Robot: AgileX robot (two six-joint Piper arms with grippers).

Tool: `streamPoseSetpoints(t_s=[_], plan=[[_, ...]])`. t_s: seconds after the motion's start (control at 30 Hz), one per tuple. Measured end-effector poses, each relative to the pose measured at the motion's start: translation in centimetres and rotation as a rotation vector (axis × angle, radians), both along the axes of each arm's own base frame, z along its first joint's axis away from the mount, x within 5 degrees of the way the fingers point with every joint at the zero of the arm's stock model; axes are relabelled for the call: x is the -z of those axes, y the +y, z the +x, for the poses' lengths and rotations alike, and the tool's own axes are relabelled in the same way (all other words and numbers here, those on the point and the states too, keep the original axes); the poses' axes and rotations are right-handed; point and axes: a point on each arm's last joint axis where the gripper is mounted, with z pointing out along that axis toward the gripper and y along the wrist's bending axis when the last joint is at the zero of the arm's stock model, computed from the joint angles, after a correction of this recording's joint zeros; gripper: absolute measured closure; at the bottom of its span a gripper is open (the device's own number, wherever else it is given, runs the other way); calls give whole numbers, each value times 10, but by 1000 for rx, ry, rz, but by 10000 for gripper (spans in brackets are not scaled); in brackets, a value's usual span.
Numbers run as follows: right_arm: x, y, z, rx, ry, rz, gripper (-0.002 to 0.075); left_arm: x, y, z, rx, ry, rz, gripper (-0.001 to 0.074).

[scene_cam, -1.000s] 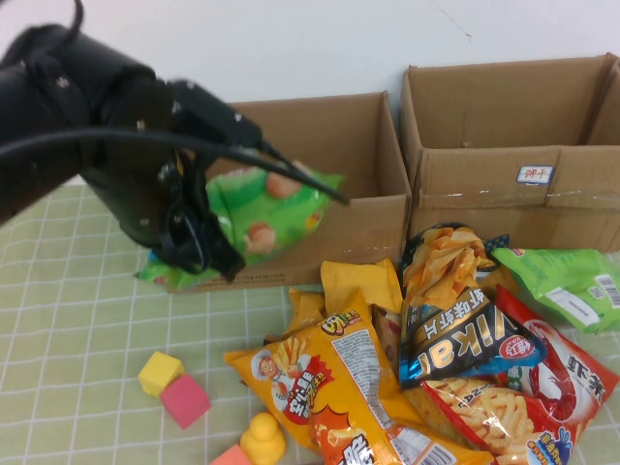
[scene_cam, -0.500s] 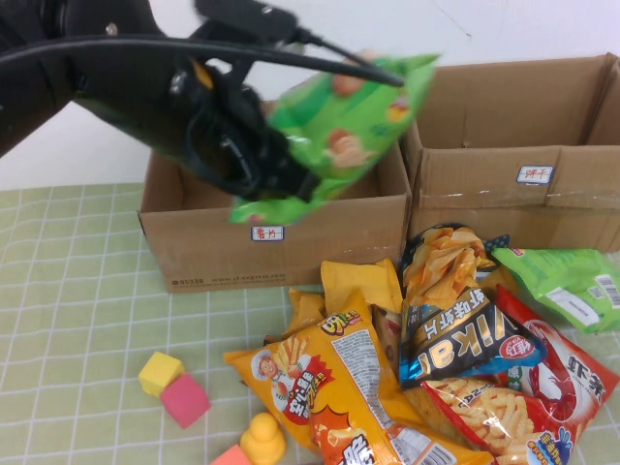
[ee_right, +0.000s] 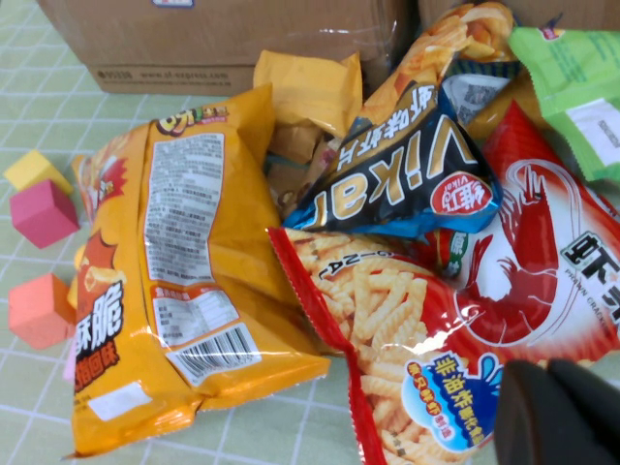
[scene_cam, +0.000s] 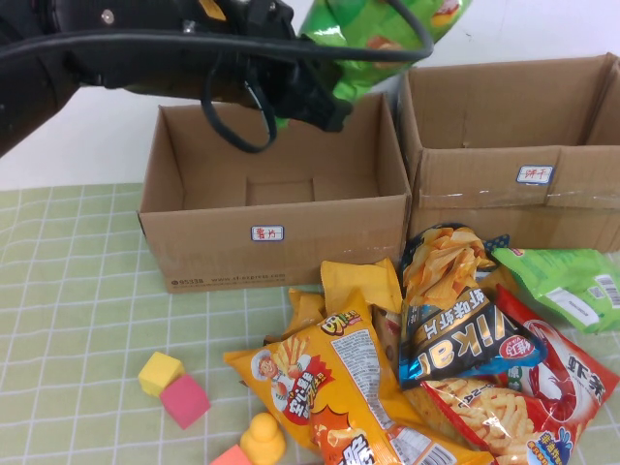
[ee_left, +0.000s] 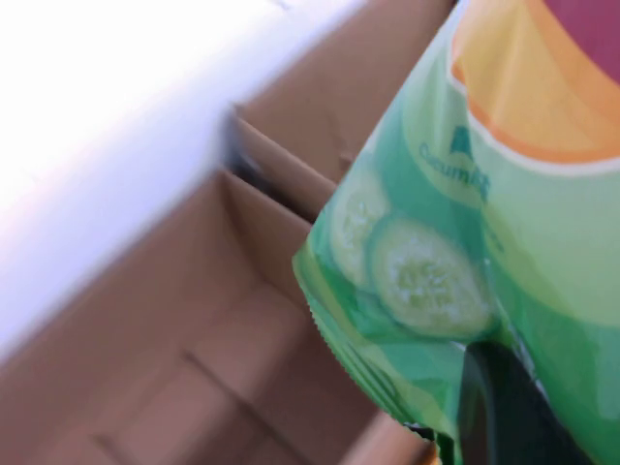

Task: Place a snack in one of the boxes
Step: Place the potato chip in the potato chip box

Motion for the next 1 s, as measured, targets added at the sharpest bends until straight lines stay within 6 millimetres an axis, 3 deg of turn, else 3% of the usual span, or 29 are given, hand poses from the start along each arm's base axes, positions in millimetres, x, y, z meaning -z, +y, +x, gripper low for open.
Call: streamPoseSetpoints(t_s=[0.2,0.33,0.57,0.63,0.77,0.83,0.87,0.93,1.0], plan=[[0,0,0,1,-2,4,728,13,2,14,-28,-58,116,633],[0,0,0,2,-2,4,728,40,7,41,-87,-73,247,633],[0,0,0,4,-4,4,728,95,40,92,-324,5,333,623],[0,0,0,4,-4,4,728,107,50,102,-397,36,335,564],[-1,0,0,4,-4,6,728,124,66,111,-539,98,343,329],[-1,0,0,4,-4,6,728,126,70,110,-569,111,390,257],[-1,0,0,4,-4,6,728,125,72,109,-577,116,413,251],[-1,0,0,4,-4,6,728,119,70,101,-576,128,473,328],[0,0,0,4,-4,4,728,113,67,92,-585,152,494,456]])
